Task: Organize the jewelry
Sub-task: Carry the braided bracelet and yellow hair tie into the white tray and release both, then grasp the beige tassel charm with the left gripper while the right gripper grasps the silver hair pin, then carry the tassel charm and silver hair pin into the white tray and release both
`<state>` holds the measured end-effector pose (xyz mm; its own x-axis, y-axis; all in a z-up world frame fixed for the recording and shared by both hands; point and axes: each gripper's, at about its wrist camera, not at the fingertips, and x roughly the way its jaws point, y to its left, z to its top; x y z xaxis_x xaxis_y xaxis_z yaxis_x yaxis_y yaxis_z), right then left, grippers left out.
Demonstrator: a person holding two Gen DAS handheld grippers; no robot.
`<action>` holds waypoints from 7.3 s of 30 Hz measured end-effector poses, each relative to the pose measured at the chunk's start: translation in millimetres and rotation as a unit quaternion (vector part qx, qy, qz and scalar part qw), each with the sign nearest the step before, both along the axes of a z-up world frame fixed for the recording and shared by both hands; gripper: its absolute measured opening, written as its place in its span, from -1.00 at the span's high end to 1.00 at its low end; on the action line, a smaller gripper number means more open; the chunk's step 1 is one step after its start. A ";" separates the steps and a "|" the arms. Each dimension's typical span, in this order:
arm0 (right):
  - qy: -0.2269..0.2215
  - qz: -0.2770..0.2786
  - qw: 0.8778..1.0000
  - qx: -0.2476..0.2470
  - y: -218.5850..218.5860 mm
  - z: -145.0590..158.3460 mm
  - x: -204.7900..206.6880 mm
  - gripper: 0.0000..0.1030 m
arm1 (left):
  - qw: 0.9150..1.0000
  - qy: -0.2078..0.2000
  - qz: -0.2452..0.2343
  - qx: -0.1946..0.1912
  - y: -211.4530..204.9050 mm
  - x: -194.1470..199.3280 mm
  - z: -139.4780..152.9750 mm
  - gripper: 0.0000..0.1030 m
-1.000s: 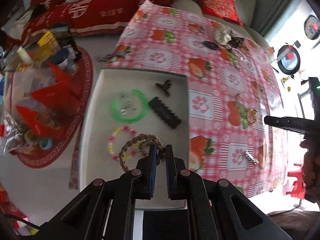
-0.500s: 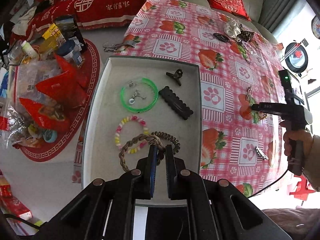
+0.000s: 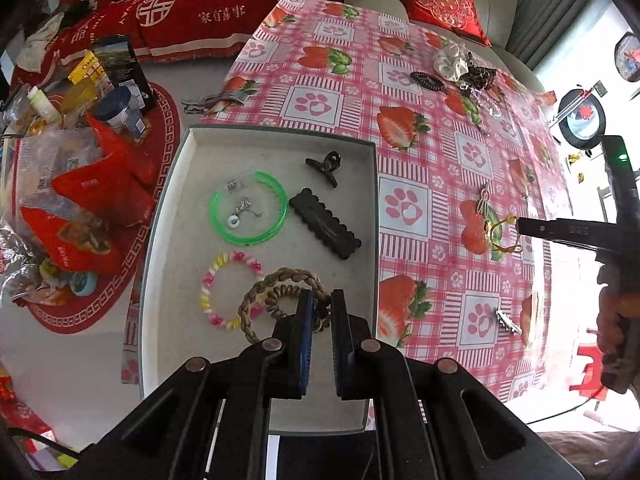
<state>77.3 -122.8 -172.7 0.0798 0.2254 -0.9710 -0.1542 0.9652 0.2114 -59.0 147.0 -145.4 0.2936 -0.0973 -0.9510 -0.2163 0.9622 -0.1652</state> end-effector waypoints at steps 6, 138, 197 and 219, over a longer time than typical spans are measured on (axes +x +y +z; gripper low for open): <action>-0.011 0.035 0.998 0.043 40.6 34.7 -9.3 0.96 | 1.000 -0.005 0.017 0.001 16.8 -3.6 2.8 0.71; -0.034 0.218 0.967 -0.124 -22.5 -81.5 -127.6 -0.24 | 0.973 0.064 -0.211 0.064 -245.3 202.6 -110.0 -0.38; 0.005 0.042 0.999 0.021 -13.2 11.5 -63.1 0.72 | 0.993 -0.005 -0.115 0.040 -99.0 59.1 0.4 0.51; 0.008 0.193 0.980 0.048 146.7 16.3 -69.0 0.72 | 0.997 0.052 0.040 0.036 41.2 -50.3 -32.7 0.51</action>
